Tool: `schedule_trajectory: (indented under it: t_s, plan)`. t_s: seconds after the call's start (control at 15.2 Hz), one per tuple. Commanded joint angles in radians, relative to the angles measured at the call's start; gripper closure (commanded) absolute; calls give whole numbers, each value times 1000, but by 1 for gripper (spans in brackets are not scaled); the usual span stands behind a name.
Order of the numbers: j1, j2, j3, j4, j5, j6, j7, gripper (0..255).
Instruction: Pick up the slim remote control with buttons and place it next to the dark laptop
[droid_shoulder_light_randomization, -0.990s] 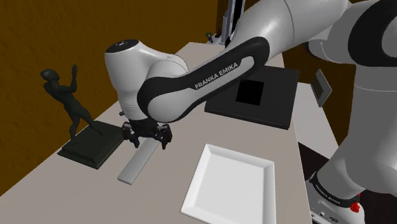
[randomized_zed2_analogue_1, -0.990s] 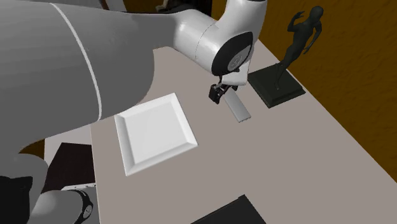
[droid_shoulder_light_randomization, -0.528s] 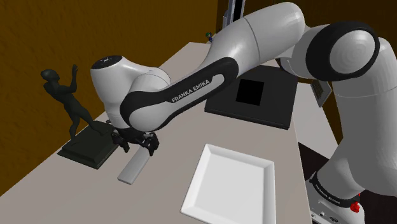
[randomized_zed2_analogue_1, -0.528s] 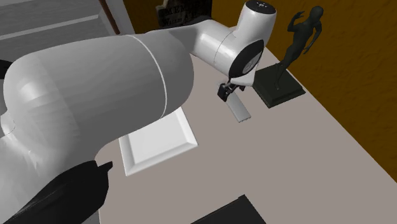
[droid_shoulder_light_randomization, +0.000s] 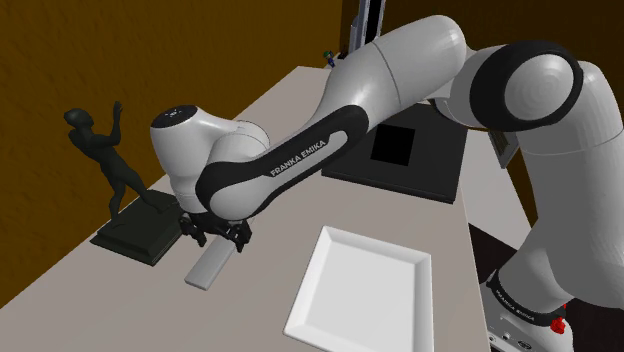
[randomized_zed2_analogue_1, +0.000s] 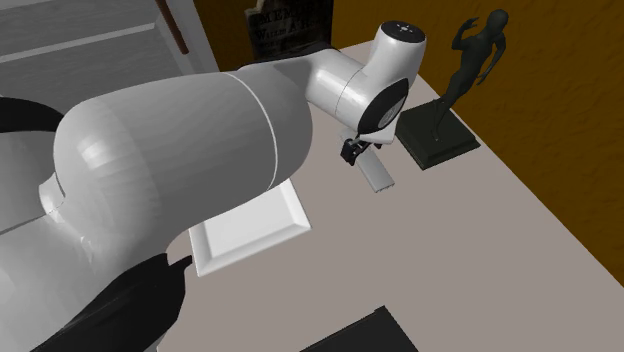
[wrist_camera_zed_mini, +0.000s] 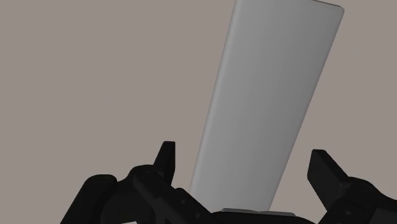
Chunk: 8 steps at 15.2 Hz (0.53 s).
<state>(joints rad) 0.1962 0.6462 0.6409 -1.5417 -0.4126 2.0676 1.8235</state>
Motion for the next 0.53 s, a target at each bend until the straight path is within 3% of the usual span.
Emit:
schedule_trajectory:
  t_s: [0.0, 0.2, 0.26, 0.46]
  plan:
    - [0, 1, 0, 1, 0, 0, 0, 0]
    - [0, 1, 0, 0, 0, 0, 0, 0]
    - [0, 1, 0, 0, 0, 0, 0, 255]
    - [0, 0, 0, 0, 0, 0, 0, 255]
